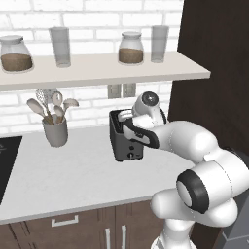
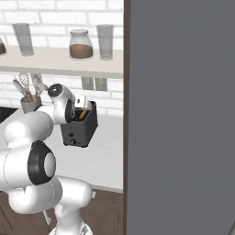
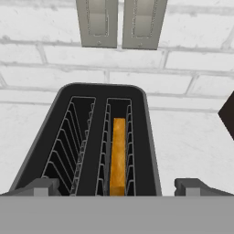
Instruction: Start the toaster. Once the lever pops up, take the bread to the plate on the dining counter.
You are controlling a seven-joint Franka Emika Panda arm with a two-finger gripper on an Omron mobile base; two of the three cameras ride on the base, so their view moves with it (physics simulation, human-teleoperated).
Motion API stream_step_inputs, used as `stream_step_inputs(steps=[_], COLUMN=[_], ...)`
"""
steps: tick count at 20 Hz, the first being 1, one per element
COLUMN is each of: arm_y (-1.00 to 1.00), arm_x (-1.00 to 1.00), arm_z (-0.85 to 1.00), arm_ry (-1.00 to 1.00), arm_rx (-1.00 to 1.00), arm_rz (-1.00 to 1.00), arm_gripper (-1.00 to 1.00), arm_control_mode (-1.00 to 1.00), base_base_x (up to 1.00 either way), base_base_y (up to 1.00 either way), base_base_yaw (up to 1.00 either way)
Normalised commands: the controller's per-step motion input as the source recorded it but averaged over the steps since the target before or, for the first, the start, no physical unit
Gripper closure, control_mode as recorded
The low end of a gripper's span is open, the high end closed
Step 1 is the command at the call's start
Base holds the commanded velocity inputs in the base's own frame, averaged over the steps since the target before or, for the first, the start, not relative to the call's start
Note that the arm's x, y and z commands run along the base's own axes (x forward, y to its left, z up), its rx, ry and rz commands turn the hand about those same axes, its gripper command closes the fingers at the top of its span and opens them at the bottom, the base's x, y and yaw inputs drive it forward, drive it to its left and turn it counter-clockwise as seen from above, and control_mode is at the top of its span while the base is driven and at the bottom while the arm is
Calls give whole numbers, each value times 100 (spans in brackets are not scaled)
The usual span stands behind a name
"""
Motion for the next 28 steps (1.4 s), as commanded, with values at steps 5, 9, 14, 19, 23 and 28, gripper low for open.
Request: stream_step_inputs(steps=[5,9,14,19,23,28], arm_y=[0,0,0,0,0,0], arm_x=[0,0,0,0,0,0], arm_z=[0,0,0,0,0,0], arm_ry=[0,0,0,0,0,0], arm_rx=[0,0,0,0,0,0], arm_rz=[0,0,0,0,0,0], arm_gripper=[-100,-100,-100,-100,-100,-100], arm_control_mode=[-100,-100,-100,-100,-100,-100], base_base_x=[0,0,0,0,0,0], base_base_y=[0,0,0,0,0,0], base_base_yaw=[0,0,0,0,0,0])
